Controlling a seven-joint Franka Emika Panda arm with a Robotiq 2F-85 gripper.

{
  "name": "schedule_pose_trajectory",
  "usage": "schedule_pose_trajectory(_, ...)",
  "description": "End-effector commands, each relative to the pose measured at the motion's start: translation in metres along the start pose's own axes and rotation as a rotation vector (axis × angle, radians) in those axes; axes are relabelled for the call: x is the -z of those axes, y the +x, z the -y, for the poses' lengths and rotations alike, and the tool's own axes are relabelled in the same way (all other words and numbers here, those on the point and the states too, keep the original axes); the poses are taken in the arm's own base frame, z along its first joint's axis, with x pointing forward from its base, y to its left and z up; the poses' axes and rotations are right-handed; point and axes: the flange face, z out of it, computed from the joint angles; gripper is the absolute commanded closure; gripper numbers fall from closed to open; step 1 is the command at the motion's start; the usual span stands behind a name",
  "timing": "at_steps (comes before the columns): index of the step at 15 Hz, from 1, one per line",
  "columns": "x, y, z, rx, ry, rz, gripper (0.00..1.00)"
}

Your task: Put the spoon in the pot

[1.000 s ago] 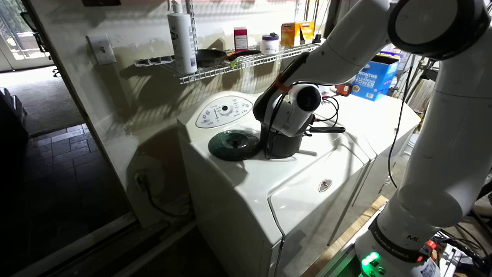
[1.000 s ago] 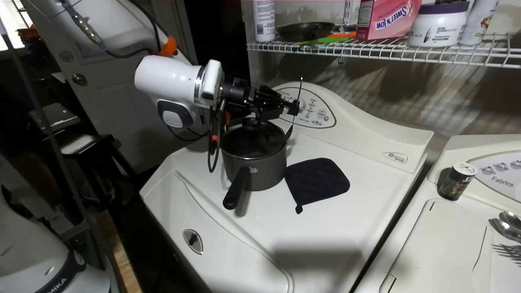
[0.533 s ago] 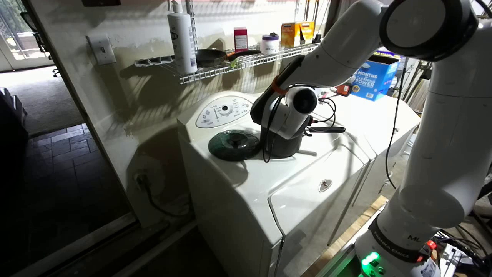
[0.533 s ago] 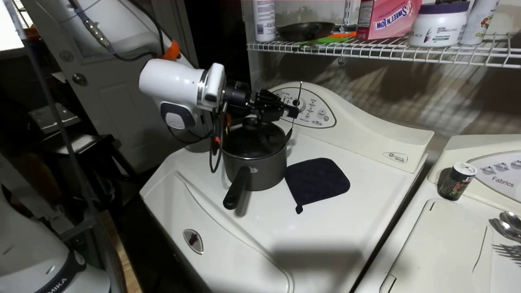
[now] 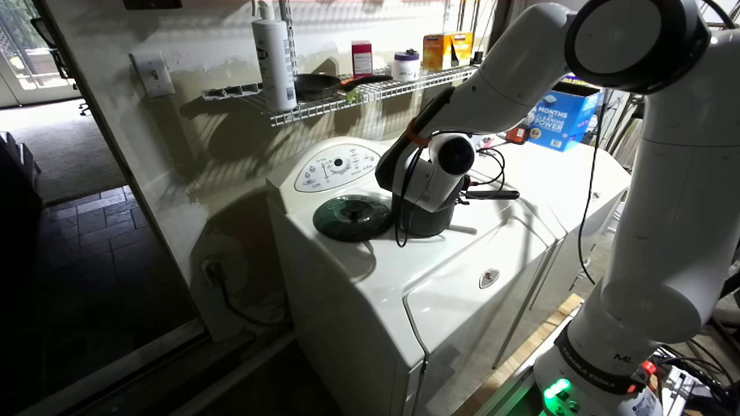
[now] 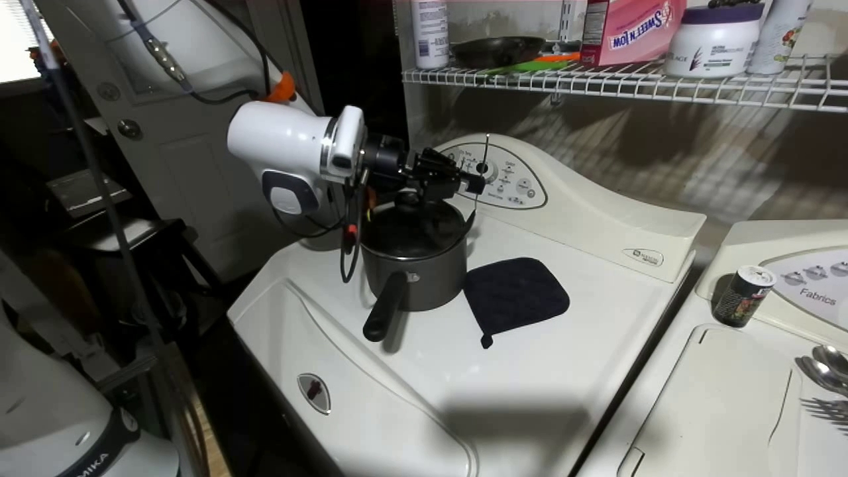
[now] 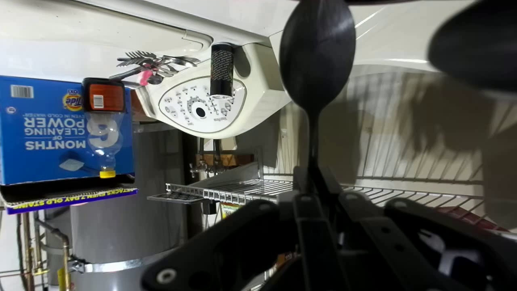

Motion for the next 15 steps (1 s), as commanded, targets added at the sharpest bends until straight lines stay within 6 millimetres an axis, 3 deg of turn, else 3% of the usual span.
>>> schedule_pose_trajectory(1,0.0013,-0.0034,0.0063,0.016,-0.022,-0.036,0.98)
schedule_pose_trajectory(15,0.0,-0.0003,0.0065,0.018,-0.038,-0.068,0.98)
